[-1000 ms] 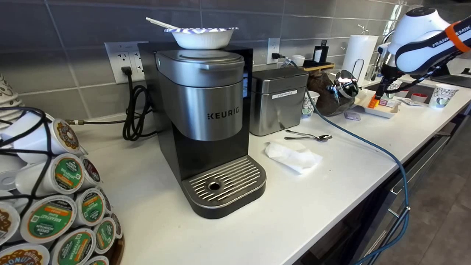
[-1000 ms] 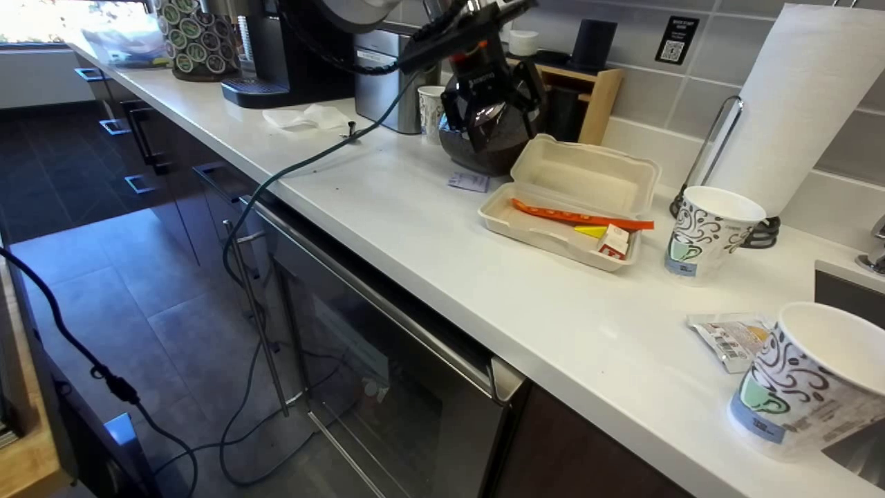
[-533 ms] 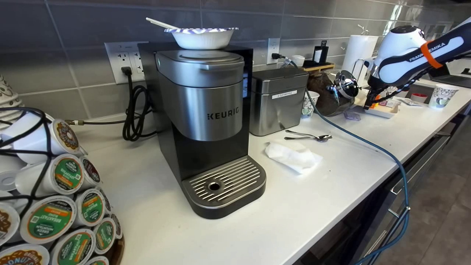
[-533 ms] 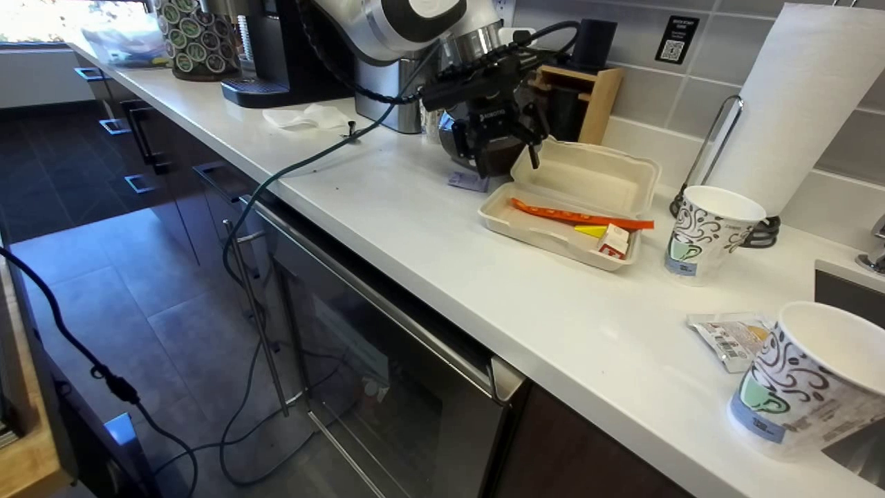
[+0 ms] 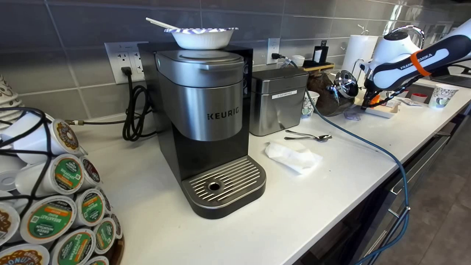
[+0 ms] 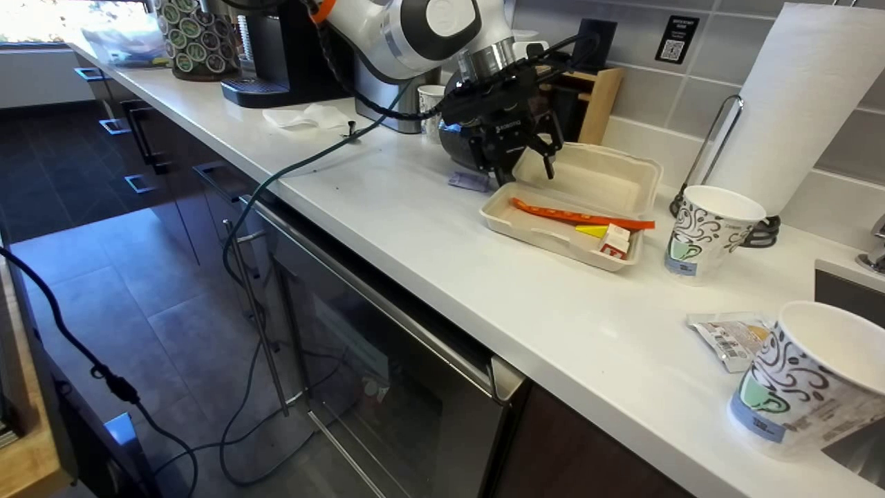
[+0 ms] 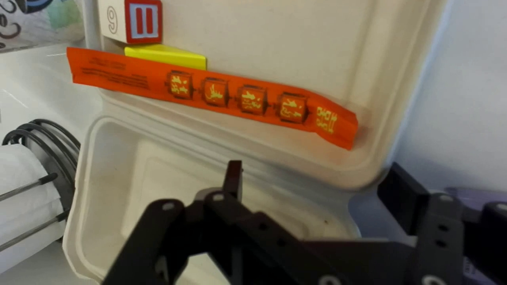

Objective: Move the Foam food container to the left

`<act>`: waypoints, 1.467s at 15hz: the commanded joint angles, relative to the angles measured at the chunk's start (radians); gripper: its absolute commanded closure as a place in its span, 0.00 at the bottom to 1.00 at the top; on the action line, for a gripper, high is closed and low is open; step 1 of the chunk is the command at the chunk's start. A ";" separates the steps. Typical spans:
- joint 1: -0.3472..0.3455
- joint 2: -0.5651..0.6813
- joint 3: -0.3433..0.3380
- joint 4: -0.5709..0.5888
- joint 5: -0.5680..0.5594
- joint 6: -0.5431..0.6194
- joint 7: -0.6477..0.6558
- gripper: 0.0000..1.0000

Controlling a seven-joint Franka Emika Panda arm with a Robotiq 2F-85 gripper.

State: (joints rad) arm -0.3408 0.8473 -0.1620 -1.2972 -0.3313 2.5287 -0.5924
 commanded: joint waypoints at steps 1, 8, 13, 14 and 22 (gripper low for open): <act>0.013 0.060 -0.027 0.083 -0.017 -0.014 0.020 0.36; 0.009 0.113 -0.026 0.151 -0.012 -0.021 0.011 0.86; 0.005 0.072 -0.005 0.119 0.003 -0.017 -0.003 1.00; 0.016 0.044 -0.014 0.089 -0.003 -0.004 0.011 1.00; 0.062 -0.135 -0.023 -0.087 -0.005 0.003 0.072 1.00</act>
State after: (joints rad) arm -0.3025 0.8104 -0.1793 -1.2509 -0.3310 2.5288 -0.5542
